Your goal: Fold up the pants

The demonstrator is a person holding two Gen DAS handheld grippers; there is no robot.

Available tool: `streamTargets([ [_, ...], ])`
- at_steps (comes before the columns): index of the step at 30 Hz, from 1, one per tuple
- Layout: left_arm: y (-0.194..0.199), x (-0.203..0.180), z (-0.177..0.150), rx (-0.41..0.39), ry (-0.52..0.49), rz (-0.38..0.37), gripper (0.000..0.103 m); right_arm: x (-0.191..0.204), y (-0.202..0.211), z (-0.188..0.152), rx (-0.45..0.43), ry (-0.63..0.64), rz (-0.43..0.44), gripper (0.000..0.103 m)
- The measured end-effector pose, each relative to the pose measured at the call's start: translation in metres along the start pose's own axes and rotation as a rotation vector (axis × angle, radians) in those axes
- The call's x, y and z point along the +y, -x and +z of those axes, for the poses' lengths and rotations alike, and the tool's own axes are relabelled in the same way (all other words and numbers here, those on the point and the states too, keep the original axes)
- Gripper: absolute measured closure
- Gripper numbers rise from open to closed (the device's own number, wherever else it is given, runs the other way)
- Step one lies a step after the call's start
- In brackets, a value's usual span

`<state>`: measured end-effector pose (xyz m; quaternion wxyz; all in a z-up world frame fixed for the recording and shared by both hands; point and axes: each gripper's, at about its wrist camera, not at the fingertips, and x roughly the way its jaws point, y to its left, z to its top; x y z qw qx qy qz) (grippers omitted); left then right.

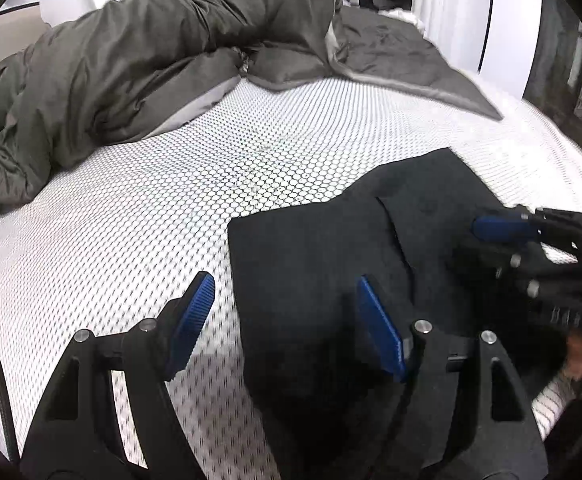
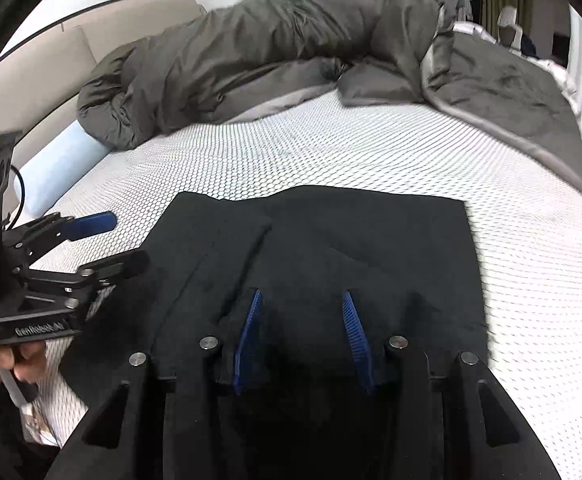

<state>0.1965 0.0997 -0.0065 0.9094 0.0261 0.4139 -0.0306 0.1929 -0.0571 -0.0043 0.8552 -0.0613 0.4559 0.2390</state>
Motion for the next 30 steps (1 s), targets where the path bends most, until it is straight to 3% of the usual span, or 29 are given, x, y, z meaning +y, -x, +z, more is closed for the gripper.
streamTargets([
  [4,-0.039,-0.005,0.006,0.073,-0.046,0.043,0.032,0.015,-0.032,0.005,0.071,0.075,-0.080,0.060],
  [7,-0.050,0.012,0.001,0.099,0.048,-0.038,0.031,0.001,-0.044,0.005,0.114,0.060,-0.130,0.060],
  [11,-0.051,0.025,-0.006,0.102,0.105,-0.063,0.027,-0.023,-0.033,-0.002,0.131,0.057,-0.192,0.060],
  [15,-0.040,0.021,-0.010,0.082,0.105,-0.022,0.027,-0.034,-0.021,-0.013,0.108,0.065,-0.134,0.060],
  [17,-0.028,0.019,-0.011,0.078,0.107,-0.013,0.033,-0.034,-0.010,-0.015,0.073,0.056,-0.101,0.060],
  [22,0.019,-0.006,-0.031,-0.007,0.069,-0.099,0.033,-0.026,0.024,-0.026,-0.004,0.026,0.043,0.059],
  [25,0.011,-0.030,-0.042,0.040,-0.027,-0.053,0.032,-0.002,0.008,-0.030,0.033,0.110,0.031,0.059],
  [28,-0.003,-0.024,-0.049,0.086,0.029,-0.069,0.024,-0.004,-0.013,-0.034,0.103,0.093,-0.005,0.059],
  [30,-0.003,-0.012,-0.050,0.091,0.074,-0.081,0.024,-0.014,-0.004,-0.037,0.098,0.094,-0.070,0.060],
])
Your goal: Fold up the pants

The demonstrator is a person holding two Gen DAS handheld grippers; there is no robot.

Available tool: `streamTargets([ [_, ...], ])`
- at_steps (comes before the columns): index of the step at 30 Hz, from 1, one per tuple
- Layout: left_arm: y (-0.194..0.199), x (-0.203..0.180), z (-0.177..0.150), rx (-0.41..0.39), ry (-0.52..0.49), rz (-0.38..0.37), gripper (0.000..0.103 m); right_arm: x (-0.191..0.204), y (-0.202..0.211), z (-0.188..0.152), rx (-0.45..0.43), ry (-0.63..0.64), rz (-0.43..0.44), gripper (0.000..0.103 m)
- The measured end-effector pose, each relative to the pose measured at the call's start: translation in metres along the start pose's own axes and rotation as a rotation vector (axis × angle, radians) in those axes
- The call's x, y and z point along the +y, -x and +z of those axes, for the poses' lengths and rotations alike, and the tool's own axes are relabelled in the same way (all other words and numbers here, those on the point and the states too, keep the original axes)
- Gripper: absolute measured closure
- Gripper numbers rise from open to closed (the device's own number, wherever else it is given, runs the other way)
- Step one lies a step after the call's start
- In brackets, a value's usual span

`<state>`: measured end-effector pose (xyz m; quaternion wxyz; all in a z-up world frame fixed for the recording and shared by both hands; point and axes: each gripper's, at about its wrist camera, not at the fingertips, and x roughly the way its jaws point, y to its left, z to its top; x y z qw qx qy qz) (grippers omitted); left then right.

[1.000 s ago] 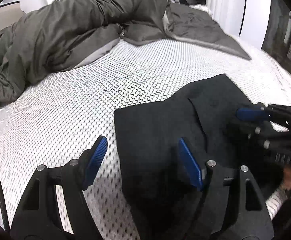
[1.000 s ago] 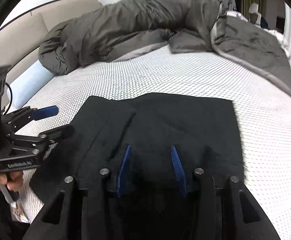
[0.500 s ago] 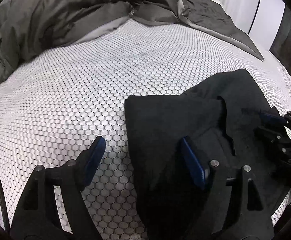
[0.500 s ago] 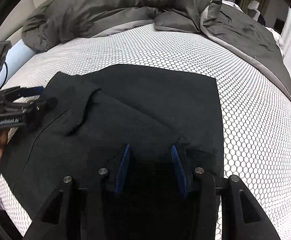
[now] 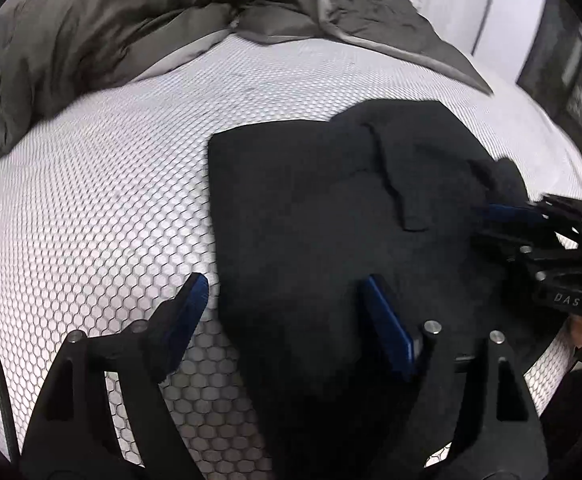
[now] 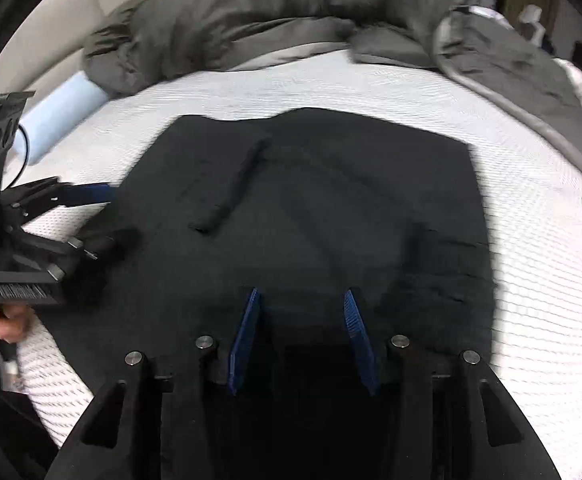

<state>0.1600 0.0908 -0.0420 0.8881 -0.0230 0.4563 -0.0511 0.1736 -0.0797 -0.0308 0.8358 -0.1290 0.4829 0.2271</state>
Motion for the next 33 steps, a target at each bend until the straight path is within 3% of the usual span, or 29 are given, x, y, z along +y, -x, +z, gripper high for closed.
streamTargets([
  [2,0.003,0.001,-0.001,-0.005,-0.002,0.029,0.024,-0.012,0.012,-0.007,-0.023,0.008,0.000,0.062],
  [4,0.012,-0.001,-0.001,-0.013,0.000,0.049,0.032,-0.015,0.021,-0.013,-0.055,0.000,0.030,0.062],
  [7,0.036,-0.026,-0.005,-0.066,-0.044,-0.022,0.033,-0.009,0.040,-0.020,-0.095,-0.003,0.086,0.058],
  [10,0.042,-0.064,-0.018,-0.059,-0.181,-0.084,0.027,0.013,0.050,-0.028,-0.109,0.036,0.183,0.057],
  [11,0.037,-0.078,-0.025,-0.028,-0.239,-0.102,0.027,0.023,0.047,-0.029,-0.097,0.074,0.171,0.057],
  [13,0.023,-0.093,-0.035,0.022,-0.304,-0.055,0.027,0.036,0.036,-0.033,-0.053,0.159,0.110,0.057],
  [16,0.020,-0.099,-0.048,0.026,-0.351,-0.015,0.024,0.024,0.033,-0.044,-0.013,0.166,0.077,0.058],
  [19,0.026,-0.095,-0.050,0.025,-0.336,-0.022,0.021,-0.002,0.052,-0.054,-0.042,0.128,0.139,0.057],
  [21,0.022,-0.090,-0.048,0.026,-0.335,-0.029,0.021,-0.016,0.065,-0.062,-0.056,0.115,0.118,0.056],
  [24,0.020,-0.090,-0.049,0.025,-0.335,-0.026,0.020,-0.032,0.069,-0.071,-0.045,0.052,0.138,0.039],
  [27,0.022,-0.086,-0.044,0.016,-0.314,-0.038,0.020,-0.041,0.075,-0.071,-0.057,0.018,0.171,0.039],
  [30,0.032,-0.076,-0.036,-0.023,-0.244,-0.088,0.020,-0.058,0.083,-0.067,-0.106,-0.064,0.227,0.039],
  [33,0.027,-0.064,-0.029,-0.013,-0.130,-0.121,0.020,-0.073,0.071,-0.069,-0.080,-0.192,0.279,0.039],
])
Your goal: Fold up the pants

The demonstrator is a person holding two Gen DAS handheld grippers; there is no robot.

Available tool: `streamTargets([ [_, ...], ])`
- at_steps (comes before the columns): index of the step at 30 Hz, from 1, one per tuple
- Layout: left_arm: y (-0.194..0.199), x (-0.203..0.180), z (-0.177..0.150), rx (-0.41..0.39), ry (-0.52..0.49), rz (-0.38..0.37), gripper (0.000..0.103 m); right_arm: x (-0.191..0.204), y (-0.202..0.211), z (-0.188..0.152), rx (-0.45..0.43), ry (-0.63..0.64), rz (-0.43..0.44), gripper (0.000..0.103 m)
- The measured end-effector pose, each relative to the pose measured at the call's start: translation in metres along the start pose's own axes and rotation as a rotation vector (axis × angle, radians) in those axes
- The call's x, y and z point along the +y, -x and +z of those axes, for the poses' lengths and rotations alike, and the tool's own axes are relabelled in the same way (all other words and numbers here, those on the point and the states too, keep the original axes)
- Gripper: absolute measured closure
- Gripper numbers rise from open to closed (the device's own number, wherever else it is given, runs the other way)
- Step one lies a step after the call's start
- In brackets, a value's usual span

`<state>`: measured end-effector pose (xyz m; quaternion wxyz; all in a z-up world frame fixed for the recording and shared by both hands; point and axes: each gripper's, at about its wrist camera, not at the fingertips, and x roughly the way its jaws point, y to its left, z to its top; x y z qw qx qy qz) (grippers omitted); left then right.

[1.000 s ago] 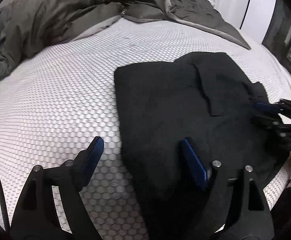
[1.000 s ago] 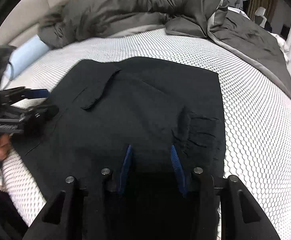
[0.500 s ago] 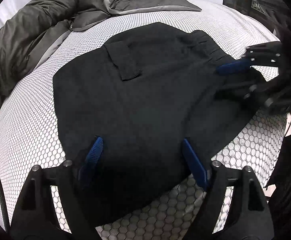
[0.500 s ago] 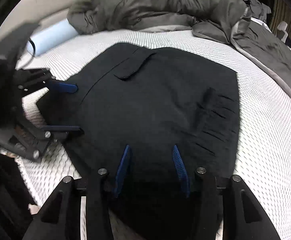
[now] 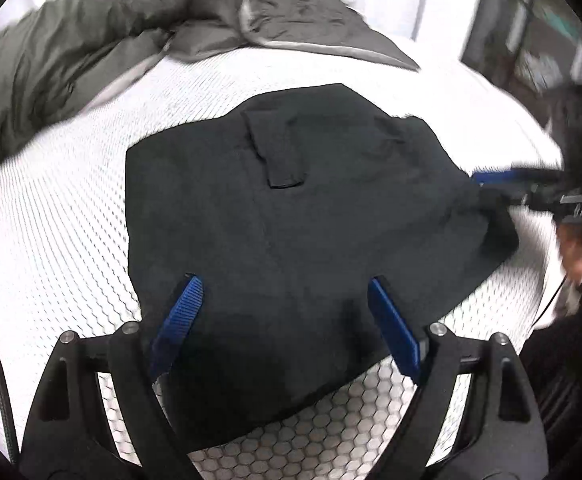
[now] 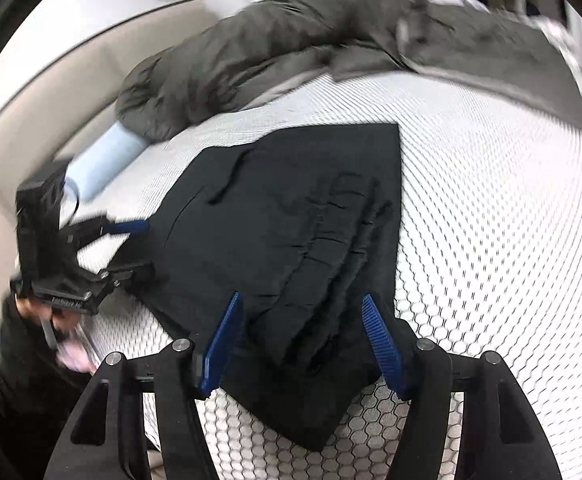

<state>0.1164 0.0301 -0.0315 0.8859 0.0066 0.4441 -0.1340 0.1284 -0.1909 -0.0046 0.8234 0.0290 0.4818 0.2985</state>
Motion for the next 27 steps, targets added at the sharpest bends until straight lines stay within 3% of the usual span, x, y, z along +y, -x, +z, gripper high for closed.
streamTargets([
  [2,-0.006,-0.002,-0.002,0.013,-0.001,0.021,0.020,-0.013,-0.015,0.001,0.018,-0.075,0.017,0.040],
  [7,-0.011,-0.012,-0.004,0.016,-0.060,0.065,0.020,0.003,-0.019,0.002,-0.011,-0.029,-0.042,0.080],
  [9,-0.011,-0.009,-0.002,0.014,-0.052,0.055,0.020,0.010,-0.002,0.002,-0.038,-0.024,-0.014,0.083],
  [12,-0.011,-0.004,-0.002,0.012,-0.036,0.062,0.020,0.014,0.010,-0.005,-0.031,-0.020,0.004,0.083],
  [16,-0.013,-0.007,-0.002,0.020,-0.044,0.095,0.020,-0.004,-0.017,-0.014,0.077,-0.045,-0.042,0.076],
  [17,-0.012,-0.007,-0.001,0.019,-0.043,0.100,0.020,-0.004,-0.016,-0.012,0.070,-0.046,-0.034,0.074],
  [19,-0.006,-0.011,0.001,0.000,-0.043,0.103,0.020,0.001,0.001,-0.008,0.013,-0.021,-0.058,0.059],
  [22,0.004,-0.027,0.003,-0.061,-0.091,0.065,0.020,0.018,0.032,-0.004,-0.159,0.049,-0.113,0.059],
  [23,0.003,-0.031,0.004,-0.070,-0.105,0.061,0.020,0.023,0.032,-0.003,-0.177,0.068,-0.104,0.059],
  [25,-0.008,-0.041,0.004,-0.049,-0.140,0.056,0.020,0.038,0.018,-0.003,-0.159,0.132,-0.077,0.059],
  [27,-0.021,-0.045,0.002,-0.018,-0.164,0.075,0.020,0.054,-0.010,-0.004,-0.081,0.211,-0.124,0.059],
])
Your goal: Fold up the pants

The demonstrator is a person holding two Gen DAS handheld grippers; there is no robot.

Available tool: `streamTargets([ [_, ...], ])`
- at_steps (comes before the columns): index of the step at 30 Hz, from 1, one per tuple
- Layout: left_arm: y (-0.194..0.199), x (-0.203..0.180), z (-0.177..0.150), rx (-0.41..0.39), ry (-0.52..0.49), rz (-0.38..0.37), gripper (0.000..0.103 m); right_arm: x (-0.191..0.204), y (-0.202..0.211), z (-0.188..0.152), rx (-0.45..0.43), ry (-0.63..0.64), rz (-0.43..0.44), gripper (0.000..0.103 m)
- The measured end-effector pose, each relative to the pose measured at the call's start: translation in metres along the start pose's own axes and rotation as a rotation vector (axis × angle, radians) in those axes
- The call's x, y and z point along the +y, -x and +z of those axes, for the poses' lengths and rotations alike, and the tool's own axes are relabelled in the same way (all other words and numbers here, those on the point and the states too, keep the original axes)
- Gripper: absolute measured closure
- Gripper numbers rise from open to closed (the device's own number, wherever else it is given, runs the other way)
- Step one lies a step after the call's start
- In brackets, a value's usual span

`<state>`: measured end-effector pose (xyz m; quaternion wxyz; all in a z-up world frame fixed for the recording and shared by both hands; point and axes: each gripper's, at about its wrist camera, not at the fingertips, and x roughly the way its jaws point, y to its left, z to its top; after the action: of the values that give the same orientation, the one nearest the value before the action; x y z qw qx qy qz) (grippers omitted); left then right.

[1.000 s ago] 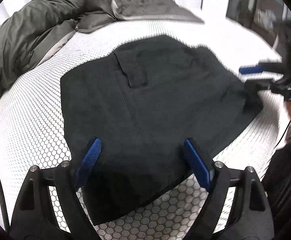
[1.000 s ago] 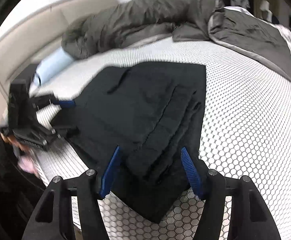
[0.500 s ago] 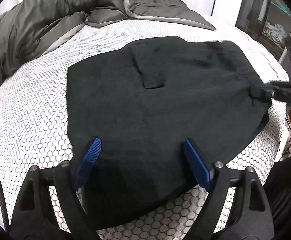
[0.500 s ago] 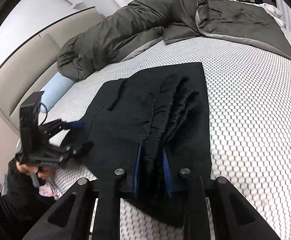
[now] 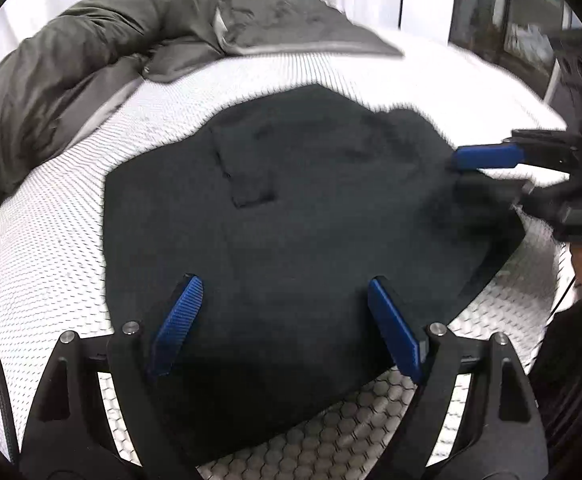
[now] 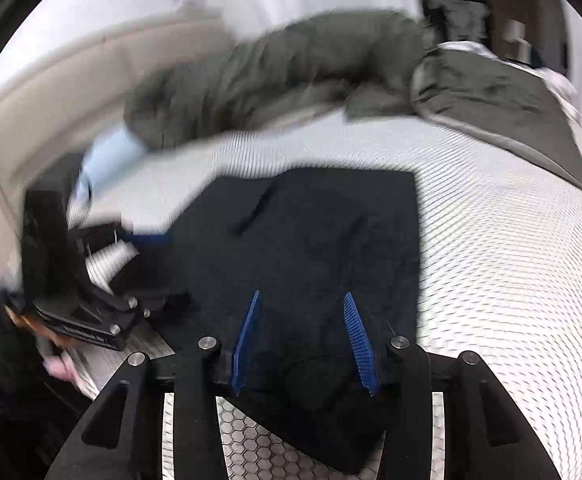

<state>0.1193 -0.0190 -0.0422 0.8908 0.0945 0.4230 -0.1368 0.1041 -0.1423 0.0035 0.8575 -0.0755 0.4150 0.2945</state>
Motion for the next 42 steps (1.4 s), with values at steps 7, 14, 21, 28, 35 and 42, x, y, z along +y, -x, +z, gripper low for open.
streamTargets([
  [7,-0.005,0.005,-0.009,-0.001,0.007,0.022,0.018,0.007,-0.019,-0.013,0.090,0.122,-0.130,0.059],
  [14,-0.003,0.009,-0.008,0.018,0.018,0.044,0.017,-0.027,-0.017,-0.022,0.128,0.018,-0.059,0.047],
  [21,0.016,0.076,-0.011,-0.012,0.299,-0.018,0.018,-0.076,-0.009,-0.013,0.060,-0.253,0.030,0.035],
  [28,-0.007,0.120,-0.025,0.044,0.486,-0.122,0.041,-0.101,-0.035,-0.015,0.088,-0.405,0.126,0.063],
  [35,-0.016,0.132,-0.010,0.033,0.496,-0.104,0.044,-0.104,-0.050,0.006,0.049,-0.405,0.074,0.070],
  [42,0.023,0.107,-0.013,-0.016,0.411,0.060,0.031,-0.083,-0.025,0.007,0.029,-0.292,-0.049,0.022],
])
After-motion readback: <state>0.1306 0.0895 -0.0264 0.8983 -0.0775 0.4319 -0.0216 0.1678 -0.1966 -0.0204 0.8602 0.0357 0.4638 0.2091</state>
